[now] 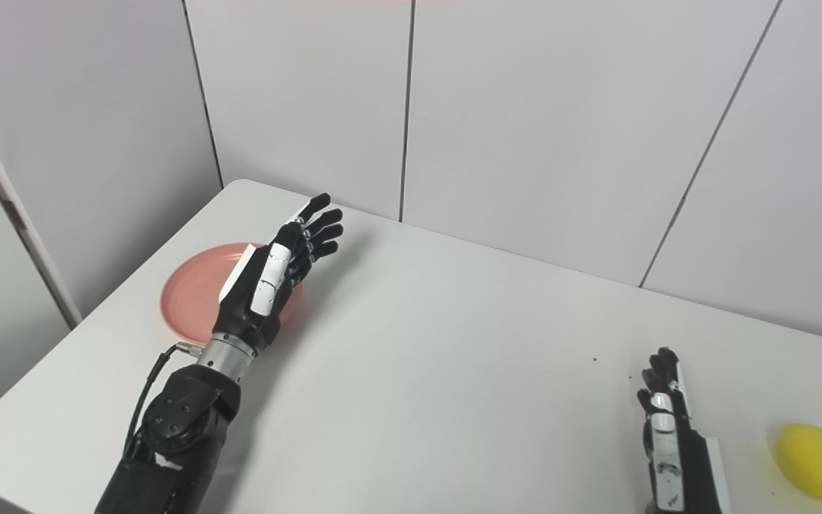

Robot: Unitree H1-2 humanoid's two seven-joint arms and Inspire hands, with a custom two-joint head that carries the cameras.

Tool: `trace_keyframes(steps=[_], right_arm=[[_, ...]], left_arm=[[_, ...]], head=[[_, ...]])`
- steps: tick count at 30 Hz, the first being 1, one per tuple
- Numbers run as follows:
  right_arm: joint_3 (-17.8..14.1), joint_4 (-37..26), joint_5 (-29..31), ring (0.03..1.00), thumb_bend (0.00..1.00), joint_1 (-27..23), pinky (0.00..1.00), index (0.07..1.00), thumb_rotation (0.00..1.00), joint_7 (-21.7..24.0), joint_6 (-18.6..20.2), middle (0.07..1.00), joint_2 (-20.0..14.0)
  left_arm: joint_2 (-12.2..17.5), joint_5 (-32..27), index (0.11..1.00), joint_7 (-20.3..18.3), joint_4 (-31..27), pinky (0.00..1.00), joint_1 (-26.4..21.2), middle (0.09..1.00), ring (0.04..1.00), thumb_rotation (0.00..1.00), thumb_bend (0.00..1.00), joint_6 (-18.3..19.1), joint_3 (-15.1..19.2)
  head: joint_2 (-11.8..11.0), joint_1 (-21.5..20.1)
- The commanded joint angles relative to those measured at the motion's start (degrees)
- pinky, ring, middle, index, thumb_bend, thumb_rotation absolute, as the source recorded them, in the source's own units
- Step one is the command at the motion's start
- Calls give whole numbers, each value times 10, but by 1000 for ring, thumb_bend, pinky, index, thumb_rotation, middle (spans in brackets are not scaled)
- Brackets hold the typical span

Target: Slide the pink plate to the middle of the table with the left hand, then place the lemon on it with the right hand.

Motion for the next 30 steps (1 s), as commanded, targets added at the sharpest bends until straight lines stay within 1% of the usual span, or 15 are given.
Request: trace_keyframes(steps=[1,2,3,6,9,14,19,21,25,26,27,28,30], right_arm=[[-1,-16,0,1000,185,-16,1000,1000,1000,-2,-8,1000,1],[-1,-17,0,1000,184,-15,1000,1000,1000,-2,-5,1000,0],[-2,-18,0,1000,183,-15,1000,1000,1000,-1,-3,1000,0],[-3,-25,4,1000,161,-13,1000,1000,1000,-1,5,1000,1],[-2,-30,5,1000,136,-11,1000,1000,1000,0,6,1000,2],[-2,-31,3,1000,134,-9,1000,1000,1000,-1,8,1000,1],[-3,-32,6,1000,146,-9,1000,1000,1000,3,12,1000,-4],[-4,-32,6,1000,153,-9,1000,1000,1000,4,12,1000,-5],[-6,-29,14,1000,136,-11,1000,1000,1000,8,9,1000,-9],[-7,-30,17,1000,141,-11,1000,1000,1000,8,12,1000,-10],[-9,-37,12,1000,151,-10,1000,1000,1000,0,22,1000,-6],[-11,-45,10,1000,218,-10,1000,1000,1000,-7,35,1000,-3],[-14,-55,8,1000,279,-9,1000,1000,1000,-14,53,1000,0]], left_arm=[[20,14,868,8,1,876,-30,866,867,1000,781,-39,10],[26,17,867,10,5,874,-33,865,866,1000,780,-41,15],[29,18,853,12,8,848,-36,846,847,1000,765,-41,18],[48,16,846,16,15,856,-45,838,840,1000,763,-33,34],[66,4,847,13,27,804,-52,835,825,1000,769,-33,49],[86,8,832,23,29,774,-58,821,799,1000,774,-19,72],[107,-9,833,17,47,776,-65,819,804,1000,794,-12,91],[116,-17,834,13,61,790,-67,824,809,1000,802,-17,96],[130,-18,825,16,92,795,-71,817,807,1000,828,-29,102],[130,-16,825,18,96,802,-72,817,810,1000,838,-29,102],[131,-13,825,21,97,810,-71,818,812,1000,840,-28,103],[131,-9,820,24,97,824,-70,816,813,1000,833,-27,103],[132,-6,814,28,100,832,-69,814,811,1000,829,-27,105]], head=[[1,0],[1,0],[1,0],[4,0],[2,4],[2,12],[-2,25],[-4,30],[-12,56],[-15,69],[-15,71],[-16,78],[-17,90]])
